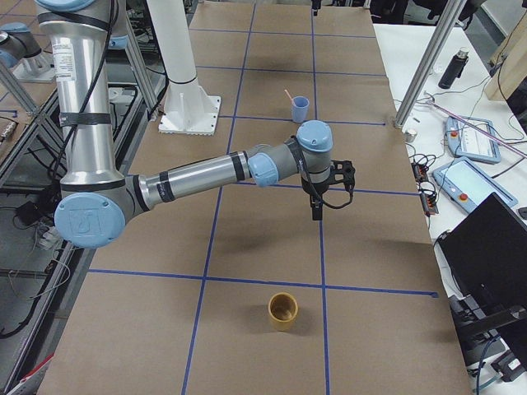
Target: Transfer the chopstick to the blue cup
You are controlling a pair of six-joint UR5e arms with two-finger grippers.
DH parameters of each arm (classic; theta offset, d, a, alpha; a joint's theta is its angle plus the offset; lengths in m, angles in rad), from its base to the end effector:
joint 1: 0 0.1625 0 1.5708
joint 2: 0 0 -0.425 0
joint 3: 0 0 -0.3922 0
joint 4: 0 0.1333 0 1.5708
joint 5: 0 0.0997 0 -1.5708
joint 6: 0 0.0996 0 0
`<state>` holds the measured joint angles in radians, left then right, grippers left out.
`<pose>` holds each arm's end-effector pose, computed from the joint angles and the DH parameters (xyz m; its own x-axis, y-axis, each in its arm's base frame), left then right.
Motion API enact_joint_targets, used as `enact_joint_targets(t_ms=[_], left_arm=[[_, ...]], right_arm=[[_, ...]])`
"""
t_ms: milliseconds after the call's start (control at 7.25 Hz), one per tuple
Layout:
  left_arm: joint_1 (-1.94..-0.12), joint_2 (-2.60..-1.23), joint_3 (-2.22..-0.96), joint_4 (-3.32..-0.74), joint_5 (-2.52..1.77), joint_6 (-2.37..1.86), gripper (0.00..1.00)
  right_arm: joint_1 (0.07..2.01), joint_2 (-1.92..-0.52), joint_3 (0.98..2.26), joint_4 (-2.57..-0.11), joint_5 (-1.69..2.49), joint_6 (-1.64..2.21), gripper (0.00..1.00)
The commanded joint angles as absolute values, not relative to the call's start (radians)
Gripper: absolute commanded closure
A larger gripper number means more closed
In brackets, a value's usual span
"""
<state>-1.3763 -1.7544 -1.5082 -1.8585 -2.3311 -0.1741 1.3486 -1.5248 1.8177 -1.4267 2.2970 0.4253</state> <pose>0.0500 -0.5885 0.5596 0.6788 0.2466 -0.6917 -0.0607 0.9575 0.2819 -0.0484 -0.5190 0.4991 0.6903 -0.0352 0.7227 -0.0935 0.9861 0.1373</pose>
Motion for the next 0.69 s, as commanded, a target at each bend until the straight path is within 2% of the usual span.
enact_joint_targets(t_ms=[0, 138, 552], left_arm=[[-1.373, -1.759, -1.564, -1.77, -2.309, -0.184, 0.02], [-1.373, -1.77, -1.616, -1.685, -2.309, -0.184, 0.02], [-1.373, -1.769, -1.632, -1.671, -2.309, -0.184, 0.02]], right_arm=[[1.354, -1.525, 1.822, -1.427, 2.298, 0.425, 0.0], [1.355, -1.526, 1.827, -1.427, 2.301, 0.425, 0.0], [1.354, -1.523, 1.821, -1.427, 2.304, 0.426, 0.0]])
